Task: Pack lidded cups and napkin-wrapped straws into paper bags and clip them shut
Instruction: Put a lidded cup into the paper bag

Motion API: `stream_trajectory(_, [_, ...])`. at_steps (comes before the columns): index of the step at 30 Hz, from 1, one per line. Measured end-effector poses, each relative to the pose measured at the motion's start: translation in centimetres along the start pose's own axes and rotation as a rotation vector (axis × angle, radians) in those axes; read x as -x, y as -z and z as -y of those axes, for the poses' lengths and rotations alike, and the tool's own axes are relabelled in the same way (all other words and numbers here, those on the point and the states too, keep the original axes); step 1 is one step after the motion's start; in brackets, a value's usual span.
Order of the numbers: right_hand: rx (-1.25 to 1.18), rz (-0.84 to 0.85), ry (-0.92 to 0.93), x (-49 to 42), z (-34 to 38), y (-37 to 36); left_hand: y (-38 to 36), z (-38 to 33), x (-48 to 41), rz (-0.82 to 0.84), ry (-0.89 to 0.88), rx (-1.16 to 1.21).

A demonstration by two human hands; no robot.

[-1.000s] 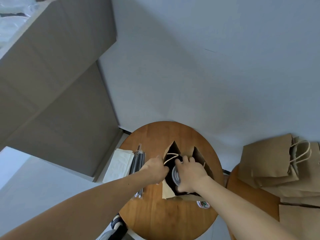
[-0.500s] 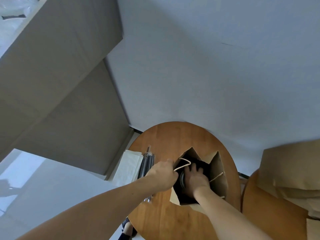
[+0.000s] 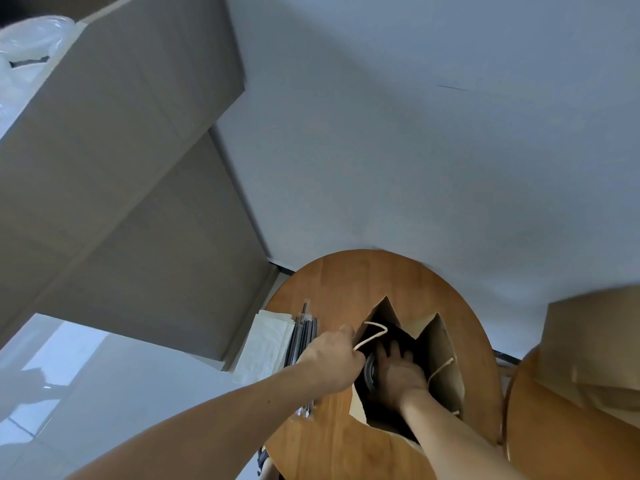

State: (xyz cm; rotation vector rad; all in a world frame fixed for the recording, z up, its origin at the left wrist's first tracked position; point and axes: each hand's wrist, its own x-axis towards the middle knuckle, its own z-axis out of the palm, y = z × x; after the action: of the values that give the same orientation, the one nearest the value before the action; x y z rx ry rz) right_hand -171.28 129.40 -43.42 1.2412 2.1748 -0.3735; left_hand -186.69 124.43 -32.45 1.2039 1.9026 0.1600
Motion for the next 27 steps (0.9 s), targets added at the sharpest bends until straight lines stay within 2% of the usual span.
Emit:
stream_trajectory(4, [0.016, 0.103, -0.038, 1.8, 0.5, 2.7, 0.4, -0.5, 0.0, 0.004, 0.002, 0.007])
stream_trajectory(7, [0.064, 0.142, 0.069, 4.6, 0.6, 7.0, 1.0, -0.9, 0.2, 0.011, -0.013, 0.011])
stream_trajectory(10, [-0.044, -0.015, 0.162, 8.2, -1.0, 11.8, 1.9, -1.3, 0.5, 0.055, -0.055, -0.033])
stream_trajectory(15, [-0.17, -0.31, 0.118, 11.8, -4.4, 19.0, 3.8, -1.9, 1.0, 0.265, -0.159, -0.057])
stream_trajectory(19, [-0.332, -0.359, 0.058, 12.1, -5.6, 21.6, 6.5, -1.7, 1.1, 0.359, -0.202, -0.112])
stream_trajectory(22, [-0.47, -0.418, 0.053, 11.3, -4.2, 22.6, 8.4, -0.4, 0.5, 0.273, -0.183, -0.079])
stream_trajectory(25, [-0.676, -0.517, 0.114, 9.5, -0.2, 23.3, 10.1, 2.2, -0.8, 0.097, -0.156, -0.011])
stream_trajectory(27, [-0.797, -0.498, 0.168, 7.9, 3.4, 22.8, 11.0, 4.4, -1.4, -0.015, -0.124, 0.028])
